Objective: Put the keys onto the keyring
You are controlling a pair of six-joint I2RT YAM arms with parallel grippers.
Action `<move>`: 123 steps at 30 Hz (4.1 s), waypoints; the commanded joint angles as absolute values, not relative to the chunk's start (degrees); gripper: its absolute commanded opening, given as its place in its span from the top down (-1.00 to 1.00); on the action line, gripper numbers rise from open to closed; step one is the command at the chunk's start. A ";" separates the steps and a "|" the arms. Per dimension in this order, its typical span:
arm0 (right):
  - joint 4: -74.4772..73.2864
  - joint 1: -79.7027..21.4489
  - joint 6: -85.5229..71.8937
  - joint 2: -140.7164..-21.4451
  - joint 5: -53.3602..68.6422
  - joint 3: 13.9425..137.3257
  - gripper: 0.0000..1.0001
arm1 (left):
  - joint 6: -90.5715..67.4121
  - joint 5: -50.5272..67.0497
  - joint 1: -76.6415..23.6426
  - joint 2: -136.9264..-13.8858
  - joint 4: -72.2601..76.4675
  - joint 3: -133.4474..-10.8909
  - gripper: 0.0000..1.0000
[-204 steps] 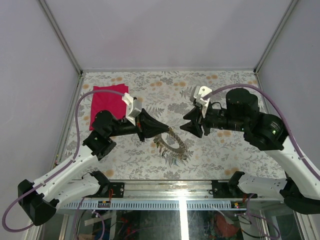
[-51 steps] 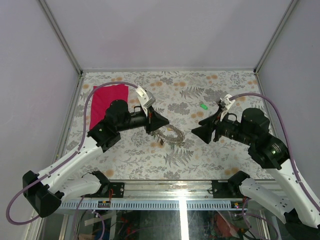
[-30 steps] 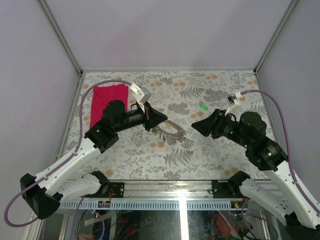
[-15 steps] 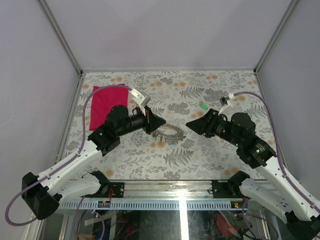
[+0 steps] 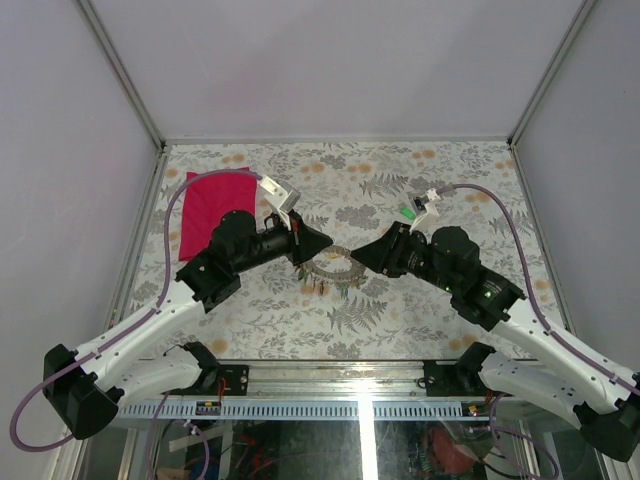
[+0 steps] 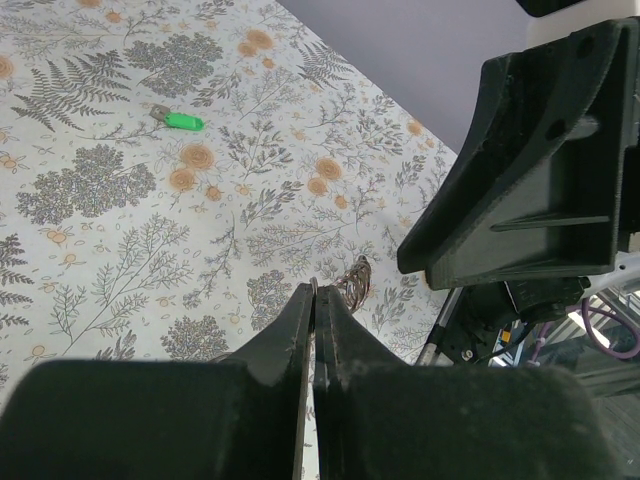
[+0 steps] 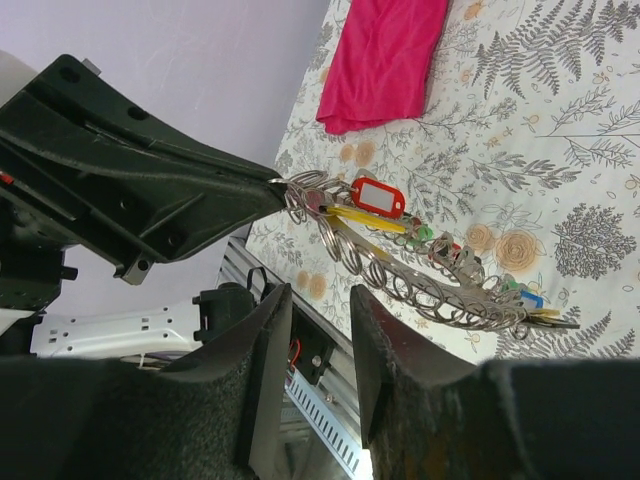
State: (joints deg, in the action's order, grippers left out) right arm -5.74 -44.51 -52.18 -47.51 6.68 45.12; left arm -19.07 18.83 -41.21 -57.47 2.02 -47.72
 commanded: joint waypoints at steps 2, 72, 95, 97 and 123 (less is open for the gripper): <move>0.90 -45.04 -52.69 -49.36 5.04 44.56 0.30 | -19.53 18.39 -41.49 -56.34 8.90 -48.68 1.00; 10.79 -45.35 -54.44 -50.10 7.22 42.68 1.00 | -19.18 18.06 -41.57 -54.23 7.87 -48.60 1.00; 9.45 -45.35 -61.37 -43.48 -1.52 46.02 1.00 | -12.15 24.48 -42.15 -52.43 12.80 -48.40 0.10; 8.68 -45.35 -62.02 -42.82 -3.42 46.46 1.00 | -10.54 23.83 -43.35 -52.81 11.44 -49.10 0.10; -8.45 -45.35 -72.36 -42.75 -18.79 52.93 1.00 | 13.26 -11.67 -67.40 -65.10 7.68 -57.39 0.10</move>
